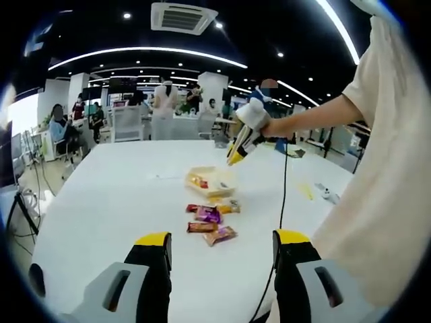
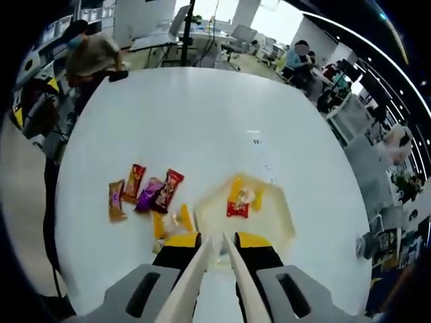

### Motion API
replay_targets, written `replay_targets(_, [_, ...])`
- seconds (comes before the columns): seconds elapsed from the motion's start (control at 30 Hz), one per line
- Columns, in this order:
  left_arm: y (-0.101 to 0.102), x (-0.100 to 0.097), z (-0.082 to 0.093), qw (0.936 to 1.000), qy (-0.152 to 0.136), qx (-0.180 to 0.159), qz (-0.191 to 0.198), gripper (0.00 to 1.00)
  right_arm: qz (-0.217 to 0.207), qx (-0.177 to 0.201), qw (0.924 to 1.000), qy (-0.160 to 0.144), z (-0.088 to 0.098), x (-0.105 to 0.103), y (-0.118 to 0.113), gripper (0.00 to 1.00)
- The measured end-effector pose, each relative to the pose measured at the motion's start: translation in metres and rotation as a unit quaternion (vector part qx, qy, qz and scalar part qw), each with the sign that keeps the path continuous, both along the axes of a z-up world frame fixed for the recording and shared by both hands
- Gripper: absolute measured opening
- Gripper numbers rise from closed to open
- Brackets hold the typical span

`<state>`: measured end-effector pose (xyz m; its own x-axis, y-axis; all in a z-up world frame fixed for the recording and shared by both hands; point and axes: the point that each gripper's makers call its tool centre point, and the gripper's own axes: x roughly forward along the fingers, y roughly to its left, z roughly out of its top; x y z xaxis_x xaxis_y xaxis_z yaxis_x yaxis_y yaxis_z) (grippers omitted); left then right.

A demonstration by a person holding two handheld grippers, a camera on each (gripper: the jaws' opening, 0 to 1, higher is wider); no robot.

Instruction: Place the target food into the container with the food tongs after gripping and lifting it, then release it inside without dropping or visibly crushing the food.

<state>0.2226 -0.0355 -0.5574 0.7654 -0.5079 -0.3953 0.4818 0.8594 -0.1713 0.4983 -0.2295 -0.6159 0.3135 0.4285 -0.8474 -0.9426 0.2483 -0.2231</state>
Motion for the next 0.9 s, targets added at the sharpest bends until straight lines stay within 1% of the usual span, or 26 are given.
replay_targets(0.1, [-0.001, 0.001, -0.001, 1.0000, 0.001, 0.000, -0.001, 0.60, 0.003, 0.001, 1.0000, 0.003, -0.002, -0.001, 0.001, 0.19])
replay_targets(0.23, [-0.002, 0.002, -0.002, 1.0000, 0.004, 0.000, -0.002, 0.60, 0.008, 0.000, 0.9999, 0.012, -0.012, -0.013, 0.000, 0.20])
replay_targets(0.33, [-0.004, 0.003, -0.003, 1.0000, 0.005, 0.000, -0.006, 0.60, 0.011, -0.004, 0.9996, 0.024, -0.025, -0.027, -0.002, 0.21])
replay_targets(0.43, [-0.006, 0.002, -0.004, 0.9999, 0.008, 0.000, -0.009, 0.60, 0.018, -0.014, 0.9989, 0.040, -0.043, -0.044, -0.007, 0.21])
replay_targets(0.5, [-0.006, 0.002, -0.005, 0.9999, 0.010, 0.001, -0.010, 0.60, 0.019, -0.017, 0.9985, 0.048, -0.052, -0.050, -0.009, 0.22])
replay_targets(0.6, [-0.006, 0.002, -0.006, 0.9998, 0.013, 0.003, -0.012, 0.60, 0.020, -0.016, 0.9982, 0.055, -0.059, -0.057, -0.012, 0.23])
replay_targets(0.7, [-0.006, 0.002, -0.006, 0.9998, 0.013, 0.003, -0.012, 0.60, 0.020, -0.018, 0.9980, 0.058, -0.061, -0.059, -0.013, 0.25])
replay_targets(0.83, [-0.009, 0.002, -0.007, 0.9997, 0.017, 0.006, -0.015, 0.60, 0.016, -0.014, 0.9971, 0.072, -0.071, -0.060, -0.018, 0.26])
replay_targets(0.87, [-0.011, 0.002, -0.008, 0.9996, 0.021, 0.006, -0.016, 0.60, 0.011, -0.015, 0.9970, 0.075, -0.080, -0.057, -0.023, 0.26])
replay_targets(0.9, [-0.011, 0.002, -0.008, 0.9996, 0.022, 0.007, -0.016, 0.60, 0.008, -0.013, 0.9969, 0.078, -0.081, -0.057, -0.024, 0.26])
